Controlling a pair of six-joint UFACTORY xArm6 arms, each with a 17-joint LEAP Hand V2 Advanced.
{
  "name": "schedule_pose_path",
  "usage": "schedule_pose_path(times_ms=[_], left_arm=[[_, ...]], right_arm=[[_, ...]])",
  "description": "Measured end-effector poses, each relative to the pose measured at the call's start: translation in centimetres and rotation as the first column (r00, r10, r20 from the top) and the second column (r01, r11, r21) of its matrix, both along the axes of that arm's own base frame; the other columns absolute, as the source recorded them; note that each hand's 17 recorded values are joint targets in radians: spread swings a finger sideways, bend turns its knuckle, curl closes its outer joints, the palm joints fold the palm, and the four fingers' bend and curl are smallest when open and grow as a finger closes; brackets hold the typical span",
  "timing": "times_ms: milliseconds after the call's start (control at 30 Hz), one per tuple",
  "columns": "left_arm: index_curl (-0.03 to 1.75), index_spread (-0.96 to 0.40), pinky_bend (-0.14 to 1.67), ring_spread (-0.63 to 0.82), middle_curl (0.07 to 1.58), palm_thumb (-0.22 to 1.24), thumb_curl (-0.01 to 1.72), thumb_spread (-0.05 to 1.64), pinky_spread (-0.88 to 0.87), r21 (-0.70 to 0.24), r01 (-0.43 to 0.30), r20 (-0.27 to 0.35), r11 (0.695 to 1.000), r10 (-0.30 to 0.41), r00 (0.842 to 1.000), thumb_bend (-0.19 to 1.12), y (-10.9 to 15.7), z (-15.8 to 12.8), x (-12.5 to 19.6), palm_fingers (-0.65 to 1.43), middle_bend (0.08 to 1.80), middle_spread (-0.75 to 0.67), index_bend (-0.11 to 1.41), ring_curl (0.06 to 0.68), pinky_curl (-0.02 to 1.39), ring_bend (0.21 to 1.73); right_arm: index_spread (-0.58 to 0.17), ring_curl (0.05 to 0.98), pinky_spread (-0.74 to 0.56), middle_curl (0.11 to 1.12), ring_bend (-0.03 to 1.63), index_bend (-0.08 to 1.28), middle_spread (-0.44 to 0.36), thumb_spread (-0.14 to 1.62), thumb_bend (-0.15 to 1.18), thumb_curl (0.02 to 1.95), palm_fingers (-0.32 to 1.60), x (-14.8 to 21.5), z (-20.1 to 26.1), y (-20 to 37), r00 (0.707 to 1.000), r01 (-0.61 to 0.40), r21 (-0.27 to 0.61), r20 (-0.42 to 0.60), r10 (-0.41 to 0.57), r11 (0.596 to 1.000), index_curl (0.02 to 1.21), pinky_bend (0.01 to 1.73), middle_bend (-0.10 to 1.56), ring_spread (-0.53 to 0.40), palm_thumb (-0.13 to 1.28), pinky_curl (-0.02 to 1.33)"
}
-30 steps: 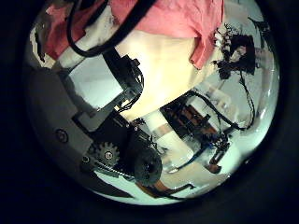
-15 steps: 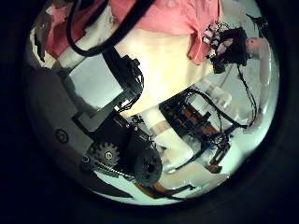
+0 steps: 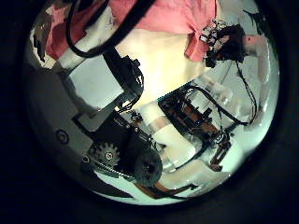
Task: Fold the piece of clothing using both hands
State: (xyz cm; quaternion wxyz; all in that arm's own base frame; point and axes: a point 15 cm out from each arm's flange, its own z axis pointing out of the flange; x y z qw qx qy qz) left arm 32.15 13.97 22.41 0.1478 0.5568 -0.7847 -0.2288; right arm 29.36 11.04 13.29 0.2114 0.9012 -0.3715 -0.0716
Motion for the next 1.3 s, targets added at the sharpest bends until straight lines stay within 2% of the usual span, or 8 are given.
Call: schedule_pose_path(times_ms=[167,267,367,533,767,1033,1300], left_arm=[[1.1,-0.7,0.57,-0.45,0.77,0.72,0.5,1.11,-0.8,-0.012,0.019,-0.02,1.0,-0.019,1.0,-0.02,-0.3,-0.1,-2.9,1.09,1.06,-0.47,0.27,0.531,0.65,1.11],[1.1,-0.7,0.57,-0.45,0.77,0.72,0.5,1.11,-0.8,-0.014,0.029,-0.008,0.999,-0.029,1.0,-0.02,-0.5,0.4,-4.0,1.09,1.06,-0.47,0.27,0.532,0.66,1.1],[1.1,-0.7,0.57,-0.45,0.77,0.72,0.5,1.11,-0.8,-0.018,0.047,0.006,0.999,-0.047,0.999,-0.02,-0.8,1.1,-4.9,1.09,1.05,-0.47,0.26,0.532,0.67,1.11],[1.1,-0.71,0.57,-0.45,0.76,0.7,0.5,1.1,-0.81,-0.039,0.065,-0.01,0.997,-0.066,0.998,-0.02,-1.2,2.7,-6.7,1.11,1.05,-0.47,0.26,0.531,0.67,1.11],[1.1,-0.72,0.58,-0.46,0.75,0.69,0.5,1.09,-0.82,-0.074,0.076,0.009,0.994,-0.076,0.997,-0.02,-2.1,5.7,-7.7,1.13,1.06,-0.48,0.26,0.526,0.68,1.1],[1.09,-0.73,0.59,-0.47,0.74,0.68,0.5,1.09,-0.83,-0.065,0.067,0.076,0.996,-0.062,0.995,-0.02,-1.3,9.3,-5.2,1.15,1.06,-0.48,0.27,0.52,0.67,1.1],[1.08,-0.74,0.61,-0.48,0.73,0.68,0.5,1.08,-0.83,-0.073,0.02,0.075,0.997,-0.015,0.997,-0.02,1.0,9.4,0.2,1.15,1.08,-0.49,0.29,0.515,0.67,1.1]], right_arm=[[-0.355,0.618,-0.42,0.78,1.12,0.84,-0.179,1.04,0.02,0.49,1.23,-1.0,1.6,-1.0,0.999,0.02,0.023,0.033,-0.021,1.0,0.75,1.07,1.05,-0.271,1.1,0.66],[-0.344,0.641,-0.38,0.8,1.17,0.9,-0.174,1.1,0.03,0.51,1.19,-1.4,2.9,-1.6,0.997,0.04,0.047,0.069,-0.043,0.998,0.79,1.12,1.09,-0.262,1.12,0.69],[-0.334,0.658,-0.37,0.81,1.21,0.92,-0.169,1.14,0.02,0.53,1.16,-1.7,4.7,-2.3,0.989,0.078,0.092,0.12,-0.088,0.993,0.82,1.15,1.13,-0.255,1.13,0.72],[-0.325,0.671,-0.33,0.82,1.25,0.95,-0.163,1.18,0.01,0.55,1.14,-2.0,8.7,-2.6,0.968,0.121,0.187,0.194,-0.157,0.975,0.85,1.18,1.16,-0.246,1.13,0.75],[-0.314,0.674,-0.31,0.81,1.27,0.96,-0.154,1.19,-0.01,0.59,1.14,-2.4,14.7,-2.2,0.956,0.146,0.281,0.206,-0.208,0.948,0.88,1.2,1.19,-0.236,1.13,0.77],[-0.303,0.672,-0.29,0.81,1.29,0.98,-0.149,1.17,-0.01,0.62,1.14,0.7,20.0,-1.3,0.924,0.204,0.376,0.231,-0.305,0.904,0.89,1.21,1.21,-0.228,1.15,0.78],[-0.297,0.671,-0.28,0.8,1.3,0.99,-0.145,1.15,-0.01,0.66,1.13,8.6,21.5,-1.3,0.892,0.305,0.415,0.19,-0.409,0.857,0.89,1.21,1.23,-0.217,1.16,0.81]])
